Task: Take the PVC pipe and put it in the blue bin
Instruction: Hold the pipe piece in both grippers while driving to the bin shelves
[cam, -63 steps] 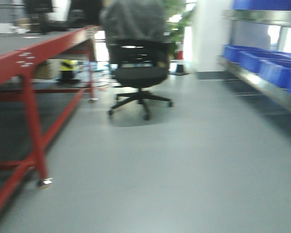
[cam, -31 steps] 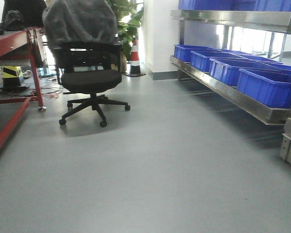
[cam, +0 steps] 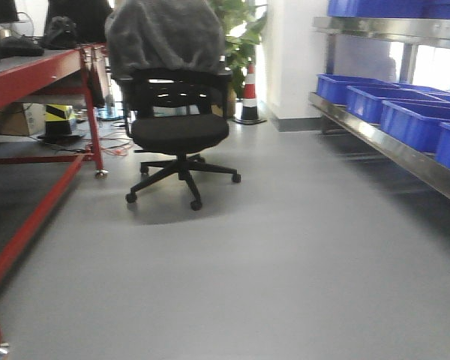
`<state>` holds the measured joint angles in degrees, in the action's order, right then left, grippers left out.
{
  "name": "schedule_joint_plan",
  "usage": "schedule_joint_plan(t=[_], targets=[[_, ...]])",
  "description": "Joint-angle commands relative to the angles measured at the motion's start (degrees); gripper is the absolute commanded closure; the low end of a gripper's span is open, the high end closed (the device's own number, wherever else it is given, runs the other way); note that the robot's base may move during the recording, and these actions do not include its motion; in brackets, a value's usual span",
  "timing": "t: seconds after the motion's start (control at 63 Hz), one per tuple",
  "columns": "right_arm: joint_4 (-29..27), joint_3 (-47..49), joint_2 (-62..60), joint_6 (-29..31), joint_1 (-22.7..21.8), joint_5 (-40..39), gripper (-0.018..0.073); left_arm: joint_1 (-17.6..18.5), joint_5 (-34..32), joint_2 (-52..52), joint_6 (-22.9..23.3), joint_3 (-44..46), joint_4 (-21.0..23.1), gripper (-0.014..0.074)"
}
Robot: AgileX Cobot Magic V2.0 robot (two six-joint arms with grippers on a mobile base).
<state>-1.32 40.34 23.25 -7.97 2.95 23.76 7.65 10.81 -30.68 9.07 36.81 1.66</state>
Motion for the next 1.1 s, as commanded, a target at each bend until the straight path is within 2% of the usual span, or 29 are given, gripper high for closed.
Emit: schedule_joint_plan(t=[0.0, 1.08], targets=[[0.6, 0.0, 0.0, 0.5, 0.1, -1.5, 0.0727, 0.0, -1.5, 0.3, 0.5, 0.1, 0.4, 0.0707], [0.6, 0.0, 0.0, 0.5, 0.1, -1.5, 0.0727, 0.0, -1.5, 0.3, 0.5, 0.1, 0.4, 0.0707]])
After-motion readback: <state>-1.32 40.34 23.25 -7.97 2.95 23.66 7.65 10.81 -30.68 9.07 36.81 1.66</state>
